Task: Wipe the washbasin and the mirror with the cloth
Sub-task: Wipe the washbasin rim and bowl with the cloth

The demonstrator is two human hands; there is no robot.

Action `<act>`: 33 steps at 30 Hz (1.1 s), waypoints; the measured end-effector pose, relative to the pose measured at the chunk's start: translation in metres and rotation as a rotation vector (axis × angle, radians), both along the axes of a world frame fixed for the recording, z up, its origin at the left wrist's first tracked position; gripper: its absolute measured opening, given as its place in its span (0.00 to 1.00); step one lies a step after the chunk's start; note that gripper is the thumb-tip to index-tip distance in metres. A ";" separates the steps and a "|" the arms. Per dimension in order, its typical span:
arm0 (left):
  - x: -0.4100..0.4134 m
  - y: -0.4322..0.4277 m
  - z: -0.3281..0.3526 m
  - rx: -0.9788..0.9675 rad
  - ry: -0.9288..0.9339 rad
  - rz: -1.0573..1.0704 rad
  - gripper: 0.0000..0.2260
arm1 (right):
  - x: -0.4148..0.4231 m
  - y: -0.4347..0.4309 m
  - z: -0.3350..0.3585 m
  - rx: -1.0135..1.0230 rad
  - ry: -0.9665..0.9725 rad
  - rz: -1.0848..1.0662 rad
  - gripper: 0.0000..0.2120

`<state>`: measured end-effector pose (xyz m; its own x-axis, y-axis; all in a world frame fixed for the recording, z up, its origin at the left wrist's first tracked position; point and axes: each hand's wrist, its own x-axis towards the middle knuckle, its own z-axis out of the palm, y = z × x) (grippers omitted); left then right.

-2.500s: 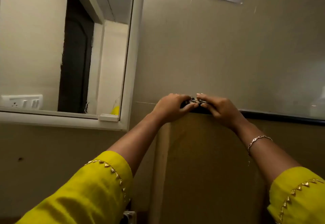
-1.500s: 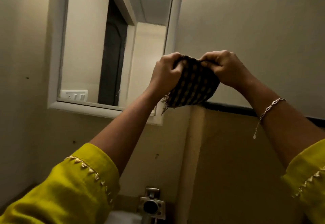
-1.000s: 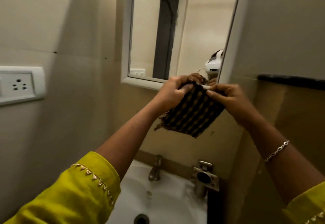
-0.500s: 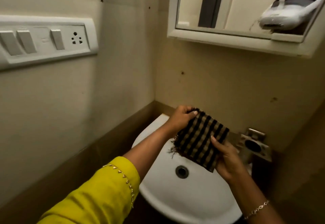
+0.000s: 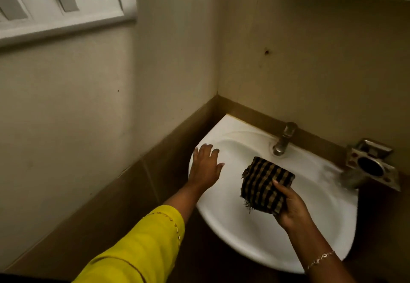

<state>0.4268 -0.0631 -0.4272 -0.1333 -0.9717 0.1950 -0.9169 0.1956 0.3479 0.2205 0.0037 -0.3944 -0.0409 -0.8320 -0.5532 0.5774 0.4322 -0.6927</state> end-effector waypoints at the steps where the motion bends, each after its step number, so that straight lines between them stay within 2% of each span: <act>1: 0.006 0.000 -0.010 0.058 -0.070 0.016 0.22 | 0.003 -0.002 -0.005 0.011 -0.016 -0.021 0.12; 3: 0.014 0.003 -0.025 0.146 -0.146 0.044 0.27 | 0.009 -0.004 -0.013 0.042 -0.025 -0.056 0.16; 6: 0.023 0.002 -0.040 0.223 -0.134 0.048 0.31 | 0.017 -0.010 -0.020 0.074 -0.005 -0.104 0.23; 13: 0.016 -0.002 -0.065 0.268 -0.027 0.189 0.39 | 0.026 -0.030 -0.030 0.112 0.049 -0.114 0.13; 16: 0.012 -0.005 -0.071 0.213 -0.052 0.236 0.40 | 0.033 -0.048 -0.023 0.065 0.171 -0.110 0.11; 18: 0.012 -0.005 -0.072 0.211 -0.071 0.237 0.40 | 0.039 -0.065 -0.018 -0.006 0.363 -0.103 0.14; 20: 0.011 -0.005 -0.072 0.226 -0.077 0.234 0.40 | 0.045 -0.084 -0.020 -0.146 0.651 -0.075 0.13; 23: 0.012 -0.006 -0.071 0.242 -0.065 0.236 0.41 | 0.054 -0.110 -0.014 -0.500 1.201 -0.093 0.16; 26: 0.013 -0.006 -0.071 0.240 -0.056 0.239 0.40 | 0.057 -0.136 -0.004 -0.787 1.605 -0.055 0.19; 29: 0.014 -0.004 -0.070 0.228 -0.034 0.234 0.40 | 0.047 -0.157 -0.008 -0.821 1.864 0.151 0.15; 30: 0.013 -0.003 -0.069 0.226 -0.028 0.228 0.39 | 0.042 -0.158 -0.022 -0.767 1.931 0.288 0.16; 32: 0.013 -0.003 -0.067 0.219 -0.015 0.219 0.39 | 0.029 -0.163 -0.058 -0.656 2.100 0.569 0.23; 33: 0.013 -0.003 -0.067 0.213 -0.005 0.219 0.39 | 0.025 -0.164 -0.071 -0.603 2.119 0.655 0.25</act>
<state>0.4402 -0.0661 -0.4940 0.0834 -0.9964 -0.0166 -0.9310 -0.0839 0.3552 0.2455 -0.1604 -0.4654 0.2225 -0.9669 0.1252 -0.9746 -0.2241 0.0018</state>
